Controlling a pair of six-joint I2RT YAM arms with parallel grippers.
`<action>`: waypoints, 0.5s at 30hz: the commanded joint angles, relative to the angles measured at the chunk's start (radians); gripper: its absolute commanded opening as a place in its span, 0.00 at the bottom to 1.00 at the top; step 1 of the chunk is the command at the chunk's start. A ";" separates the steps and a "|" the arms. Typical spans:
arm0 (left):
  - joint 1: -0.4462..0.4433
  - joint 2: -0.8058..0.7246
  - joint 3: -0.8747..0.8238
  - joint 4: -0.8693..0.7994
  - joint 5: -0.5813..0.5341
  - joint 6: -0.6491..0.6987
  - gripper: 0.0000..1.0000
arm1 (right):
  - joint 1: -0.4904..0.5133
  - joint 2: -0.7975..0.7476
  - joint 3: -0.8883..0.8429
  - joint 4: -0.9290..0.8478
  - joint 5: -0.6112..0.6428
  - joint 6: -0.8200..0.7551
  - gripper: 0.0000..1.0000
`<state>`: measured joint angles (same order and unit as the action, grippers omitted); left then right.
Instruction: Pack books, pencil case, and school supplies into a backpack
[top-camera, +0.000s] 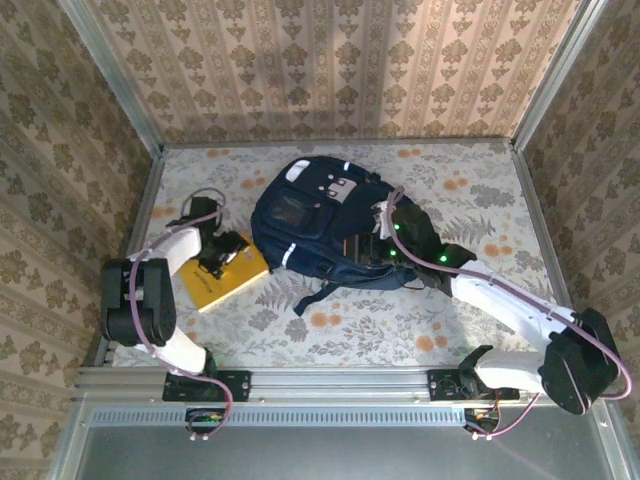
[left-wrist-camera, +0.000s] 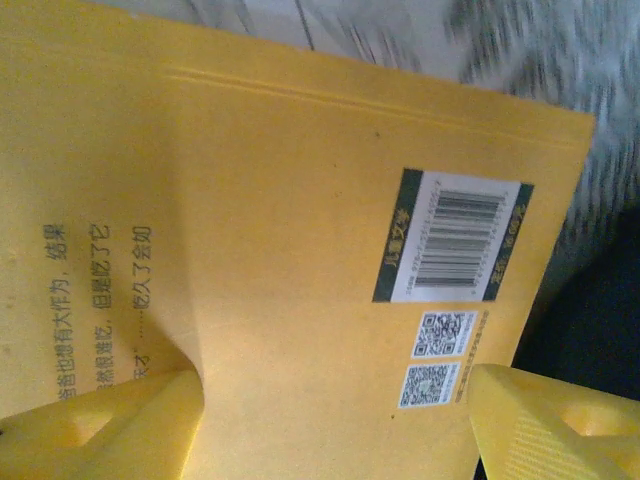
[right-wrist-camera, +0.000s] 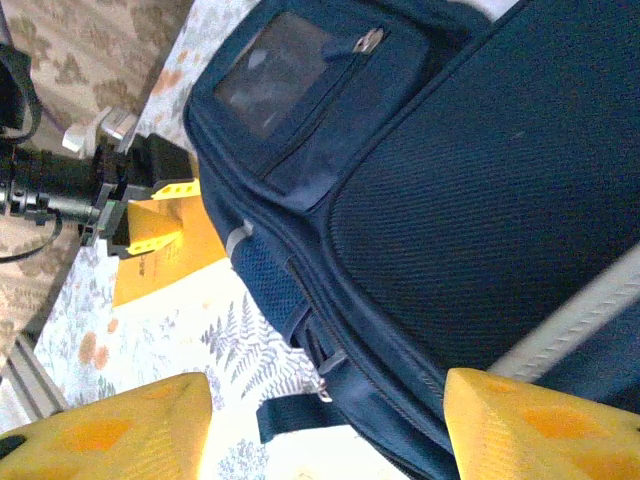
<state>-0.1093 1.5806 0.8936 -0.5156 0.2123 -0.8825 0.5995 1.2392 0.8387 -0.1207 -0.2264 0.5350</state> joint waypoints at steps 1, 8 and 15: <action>-0.077 0.016 -0.105 -0.108 0.096 -0.045 0.74 | 0.040 0.065 0.066 -0.040 -0.051 -0.040 0.65; -0.176 0.055 -0.131 -0.031 0.237 0.039 0.73 | 0.155 0.251 0.195 -0.132 -0.072 -0.100 0.61; -0.297 0.098 -0.088 -0.012 0.312 0.099 0.72 | 0.187 0.356 0.221 -0.135 -0.006 -0.094 0.56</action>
<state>-0.3428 1.5791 0.8505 -0.4774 0.4358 -0.8375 0.7883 1.5650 1.0267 -0.2173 -0.2691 0.4652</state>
